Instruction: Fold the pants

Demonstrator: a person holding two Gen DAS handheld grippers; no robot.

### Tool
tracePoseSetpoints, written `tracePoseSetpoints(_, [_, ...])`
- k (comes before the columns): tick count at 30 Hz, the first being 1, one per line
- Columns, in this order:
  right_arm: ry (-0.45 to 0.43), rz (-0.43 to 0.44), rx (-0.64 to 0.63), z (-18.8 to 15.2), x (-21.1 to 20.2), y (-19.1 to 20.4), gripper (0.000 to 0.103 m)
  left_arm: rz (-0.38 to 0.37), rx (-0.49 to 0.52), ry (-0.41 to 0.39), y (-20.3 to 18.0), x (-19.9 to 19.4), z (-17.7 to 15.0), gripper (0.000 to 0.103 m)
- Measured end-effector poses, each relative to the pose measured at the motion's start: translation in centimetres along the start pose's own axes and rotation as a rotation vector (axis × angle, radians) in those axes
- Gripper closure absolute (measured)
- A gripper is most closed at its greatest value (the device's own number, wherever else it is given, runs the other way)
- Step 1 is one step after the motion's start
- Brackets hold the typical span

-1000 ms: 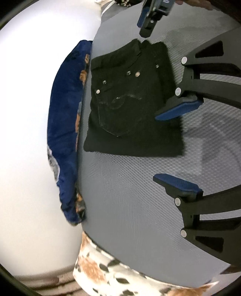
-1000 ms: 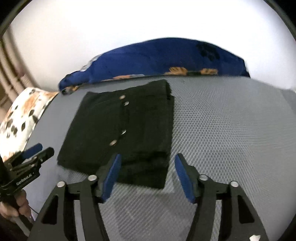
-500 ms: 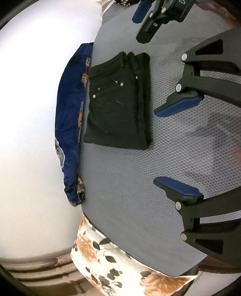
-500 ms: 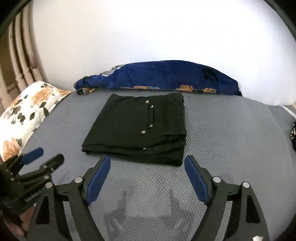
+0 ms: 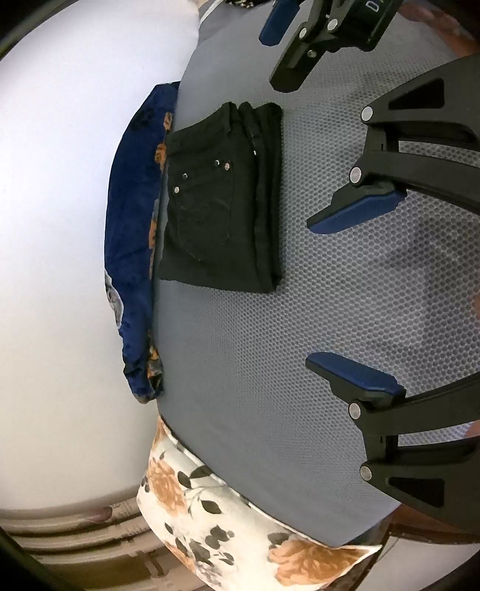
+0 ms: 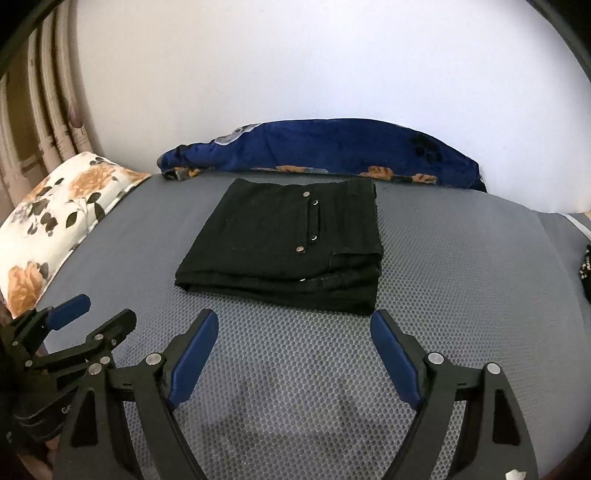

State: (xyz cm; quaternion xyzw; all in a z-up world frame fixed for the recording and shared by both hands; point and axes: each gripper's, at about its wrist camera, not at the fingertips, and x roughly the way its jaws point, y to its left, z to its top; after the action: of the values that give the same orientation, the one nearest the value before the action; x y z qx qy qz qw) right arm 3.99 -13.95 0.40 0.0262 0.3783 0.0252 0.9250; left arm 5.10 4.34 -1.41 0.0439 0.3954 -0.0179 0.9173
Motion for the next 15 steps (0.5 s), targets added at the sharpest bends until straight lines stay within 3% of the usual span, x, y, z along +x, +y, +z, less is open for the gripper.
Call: tracePoseSetpoints(15, [0.002, -0.005, 0.026, -0.57, 0.09, -0.57, 0.02, 0.003, -0.009, 0.018, -0.05, 0.35, -0.93, 0.036])
